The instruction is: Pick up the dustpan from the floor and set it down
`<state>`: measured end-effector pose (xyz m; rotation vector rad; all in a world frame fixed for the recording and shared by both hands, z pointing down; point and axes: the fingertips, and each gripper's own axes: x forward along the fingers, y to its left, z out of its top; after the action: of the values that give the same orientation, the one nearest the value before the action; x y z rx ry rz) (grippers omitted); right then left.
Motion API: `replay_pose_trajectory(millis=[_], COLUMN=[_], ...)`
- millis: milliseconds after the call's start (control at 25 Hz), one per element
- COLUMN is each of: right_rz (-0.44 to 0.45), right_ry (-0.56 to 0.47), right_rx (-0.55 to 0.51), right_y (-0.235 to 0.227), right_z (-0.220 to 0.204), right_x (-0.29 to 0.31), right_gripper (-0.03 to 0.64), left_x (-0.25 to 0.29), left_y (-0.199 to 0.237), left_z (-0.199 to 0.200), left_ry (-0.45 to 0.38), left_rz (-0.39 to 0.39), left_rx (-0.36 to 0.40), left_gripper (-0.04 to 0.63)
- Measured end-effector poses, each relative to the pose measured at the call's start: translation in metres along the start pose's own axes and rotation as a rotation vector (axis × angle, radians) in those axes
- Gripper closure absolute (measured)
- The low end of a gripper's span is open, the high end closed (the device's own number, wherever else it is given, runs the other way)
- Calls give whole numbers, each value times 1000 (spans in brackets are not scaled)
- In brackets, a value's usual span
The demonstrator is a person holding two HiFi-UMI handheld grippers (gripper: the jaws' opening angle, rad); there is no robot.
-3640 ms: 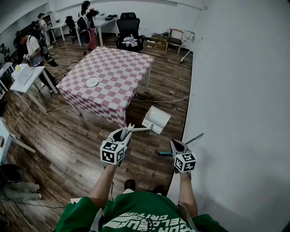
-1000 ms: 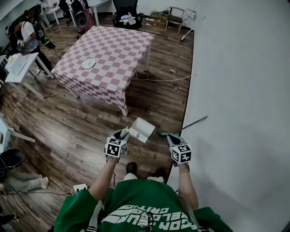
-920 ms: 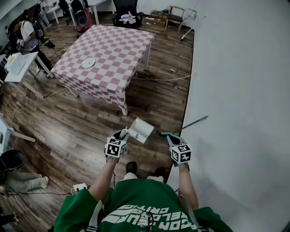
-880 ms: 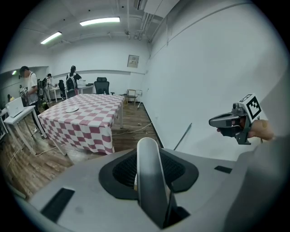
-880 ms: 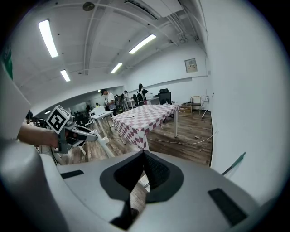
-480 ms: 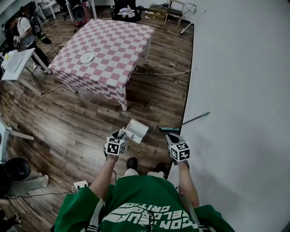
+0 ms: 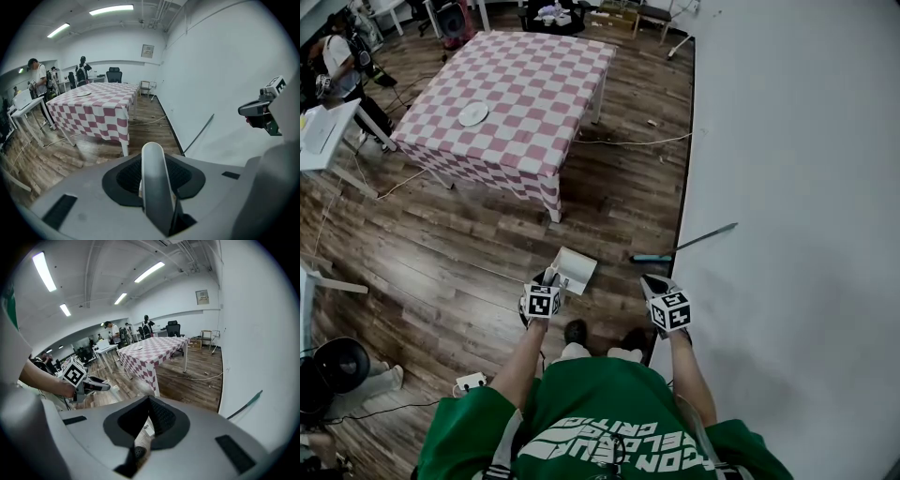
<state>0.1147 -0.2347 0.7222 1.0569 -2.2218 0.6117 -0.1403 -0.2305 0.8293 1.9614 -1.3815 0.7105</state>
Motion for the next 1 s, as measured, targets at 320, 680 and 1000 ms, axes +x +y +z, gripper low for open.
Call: replay_pose_trajectory(millis=[320,680,1000], right_rz=[-5,-10,-10], right_ry=[23,48,73], right_rx=[18,35,31], right_y=[6,8,8], right_z=[-6,-12,-14], right_x=[14,26,31], right_gripper=[609,609,609], left_x=[15,31,41], left_y=[29,37,40], left_z=[-16,-33,-46], left_ry=[27,47,65], left_rz=[30,20,9], left_rx=[-27,2,6], left_gripper=[472,471,471])
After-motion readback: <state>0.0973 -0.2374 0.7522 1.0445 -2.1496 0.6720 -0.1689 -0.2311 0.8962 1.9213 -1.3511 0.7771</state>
